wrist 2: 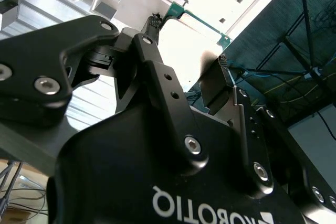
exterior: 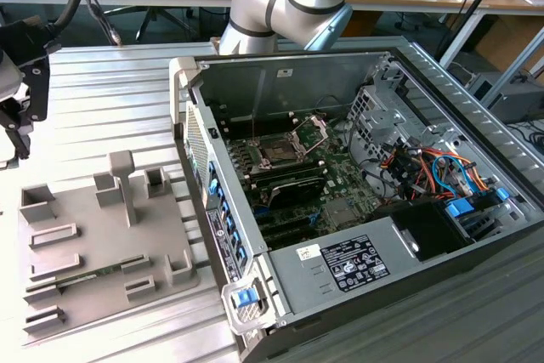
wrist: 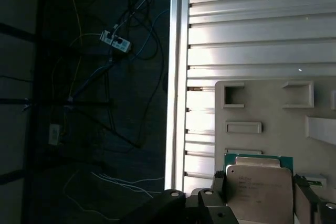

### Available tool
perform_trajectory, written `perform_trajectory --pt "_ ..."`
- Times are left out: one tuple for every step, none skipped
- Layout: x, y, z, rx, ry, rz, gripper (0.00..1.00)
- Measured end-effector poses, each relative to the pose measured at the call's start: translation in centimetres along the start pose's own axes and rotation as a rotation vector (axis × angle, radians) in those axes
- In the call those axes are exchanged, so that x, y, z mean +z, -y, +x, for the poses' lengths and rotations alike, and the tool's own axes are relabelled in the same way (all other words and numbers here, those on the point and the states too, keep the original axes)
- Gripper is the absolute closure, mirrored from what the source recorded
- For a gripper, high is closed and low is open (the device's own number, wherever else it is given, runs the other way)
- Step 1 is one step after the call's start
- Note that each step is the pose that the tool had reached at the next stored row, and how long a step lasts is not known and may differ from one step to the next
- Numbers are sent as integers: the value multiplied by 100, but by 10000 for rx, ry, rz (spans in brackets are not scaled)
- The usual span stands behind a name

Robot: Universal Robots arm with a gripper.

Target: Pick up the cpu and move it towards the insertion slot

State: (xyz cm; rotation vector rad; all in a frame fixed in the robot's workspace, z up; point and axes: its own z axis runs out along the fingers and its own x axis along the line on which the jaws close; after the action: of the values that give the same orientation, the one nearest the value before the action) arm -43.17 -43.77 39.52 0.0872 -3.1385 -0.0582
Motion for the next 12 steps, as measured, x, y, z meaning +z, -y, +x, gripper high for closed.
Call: perform_trajectory --pt "-5 0 0 0 -1 0 45" --pt "-9 -1 0 0 0 0 45" --pt "-15 -1 0 0 0 0 45" --pt "-20 -1 0 0 0 0 45" --pt "-24 -1 0 0 0 -1 45" --pt "-29 -1 0 0 0 -1 45" --pt "-39 -2 0 0 0 0 45" --pt "-47 -2 0 0 0 0 45" --pt "-56 -2 0 0 0 -1 45" --pt "-60 -2 0 0 1 -1 45" --pt "-64 -2 0 0 0 -1 45" --pt "-69 -3 0 0 0 0 45"
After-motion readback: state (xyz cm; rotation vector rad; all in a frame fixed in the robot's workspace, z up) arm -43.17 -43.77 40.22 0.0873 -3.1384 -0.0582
